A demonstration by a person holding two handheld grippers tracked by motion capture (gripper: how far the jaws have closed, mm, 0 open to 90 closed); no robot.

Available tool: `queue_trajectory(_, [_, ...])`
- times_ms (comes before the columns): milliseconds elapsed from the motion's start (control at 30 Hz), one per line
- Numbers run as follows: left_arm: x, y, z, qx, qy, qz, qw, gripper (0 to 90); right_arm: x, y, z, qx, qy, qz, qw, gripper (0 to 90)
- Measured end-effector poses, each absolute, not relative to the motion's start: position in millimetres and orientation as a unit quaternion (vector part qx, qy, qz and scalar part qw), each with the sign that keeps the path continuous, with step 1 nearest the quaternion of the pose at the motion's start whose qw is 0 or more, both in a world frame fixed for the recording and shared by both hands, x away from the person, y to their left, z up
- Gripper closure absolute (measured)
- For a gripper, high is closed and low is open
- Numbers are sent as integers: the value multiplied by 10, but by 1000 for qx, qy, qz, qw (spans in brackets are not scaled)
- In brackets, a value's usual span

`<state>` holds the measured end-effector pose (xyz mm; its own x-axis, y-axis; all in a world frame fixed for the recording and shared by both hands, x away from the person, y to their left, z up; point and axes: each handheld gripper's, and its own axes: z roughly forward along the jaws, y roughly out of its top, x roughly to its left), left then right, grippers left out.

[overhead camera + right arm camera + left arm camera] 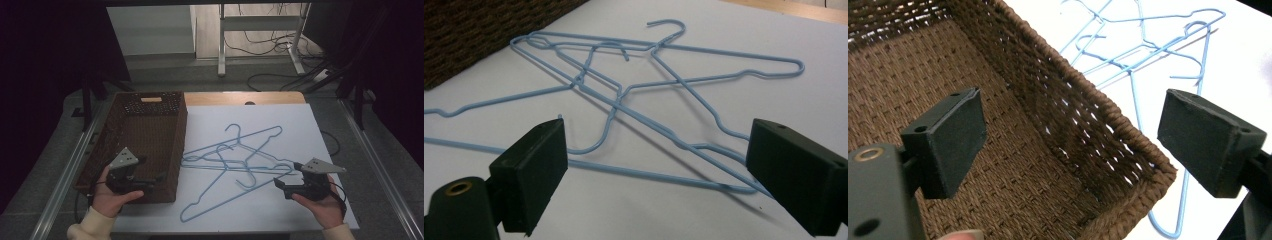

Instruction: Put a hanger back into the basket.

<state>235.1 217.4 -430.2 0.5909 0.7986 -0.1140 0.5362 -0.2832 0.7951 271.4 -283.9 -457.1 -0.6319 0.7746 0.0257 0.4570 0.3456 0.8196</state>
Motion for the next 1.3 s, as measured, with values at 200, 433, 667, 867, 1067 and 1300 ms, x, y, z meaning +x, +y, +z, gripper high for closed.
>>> queue_trajectory(200, [2329, 2173, -4282, 785, 422, 153, 426, 127, 2750, -2831, -4576, 393, 803, 413, 171, 151])
queue_trajectory(433, [2304, 2170, -4297, 789, 422, 152, 420, 132, 2779, -2775, -4559, 389, 812, 404, 161, 155])
queue_trajectory(667, [2281, 2177, -4285, 786, 424, 149, 424, 137, 2766, -2728, -4522, 387, 817, 397, 161, 165])
queue_trajectory(867, [2293, 2184, -4263, 784, 426, 148, 427, 143, 2917, -2663, -4499, 377, 831, 383, 144, 222])
queue_trajectory(1067, [2282, 2180, -4260, 786, 424, 149, 425, 144, 3105, -2475, -4438, 372, 840, 369, 143, 378])
queue_trajectory(1300, [2270, 2172, -4247, 786, 424, 151, 425, 145, 3323, -2255, -4446, 362, 858, 341, 128, 564])
